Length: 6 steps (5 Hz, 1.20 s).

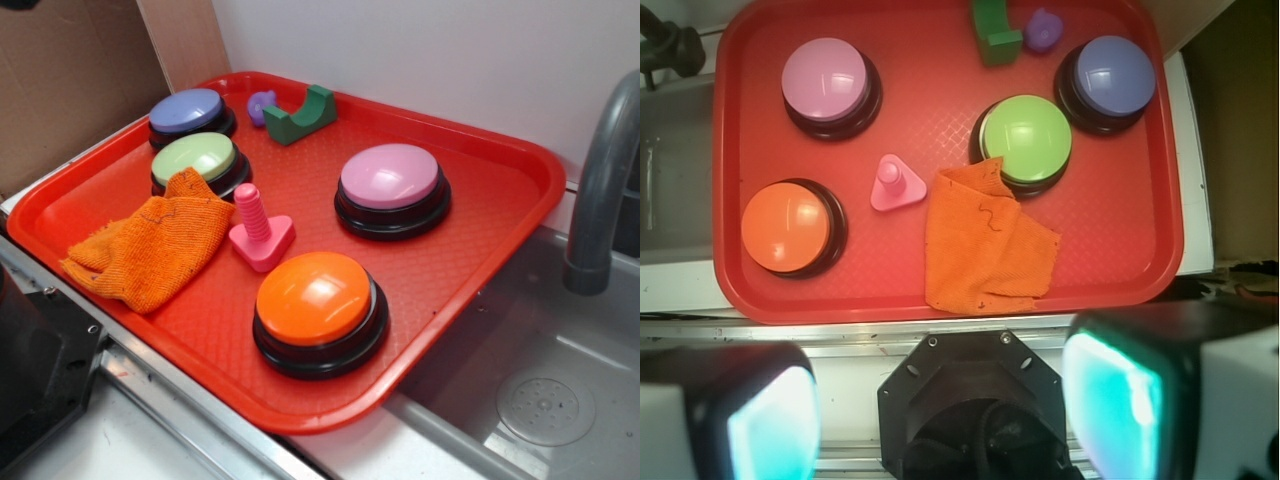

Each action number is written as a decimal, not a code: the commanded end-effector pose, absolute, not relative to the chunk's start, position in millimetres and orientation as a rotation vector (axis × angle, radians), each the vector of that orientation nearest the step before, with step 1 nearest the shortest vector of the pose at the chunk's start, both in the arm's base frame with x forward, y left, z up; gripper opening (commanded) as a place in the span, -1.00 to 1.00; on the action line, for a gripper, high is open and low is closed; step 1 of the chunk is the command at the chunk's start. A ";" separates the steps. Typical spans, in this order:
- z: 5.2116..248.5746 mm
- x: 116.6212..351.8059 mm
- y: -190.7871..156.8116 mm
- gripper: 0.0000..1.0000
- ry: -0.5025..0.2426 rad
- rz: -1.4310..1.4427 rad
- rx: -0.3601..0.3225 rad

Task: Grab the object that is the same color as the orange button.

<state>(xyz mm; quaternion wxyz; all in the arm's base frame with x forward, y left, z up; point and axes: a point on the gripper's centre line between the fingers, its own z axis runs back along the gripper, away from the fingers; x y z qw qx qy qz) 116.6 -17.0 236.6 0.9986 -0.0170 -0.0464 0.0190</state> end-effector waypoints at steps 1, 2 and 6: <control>236.6 116.6 -17.0 1.00 -0.093 0.038 -0.034; 197.9 123.6 -8.9 1.00 -0.187 0.138 -0.059; 46.2 153.1 27.8 1.00 -0.077 0.223 -0.025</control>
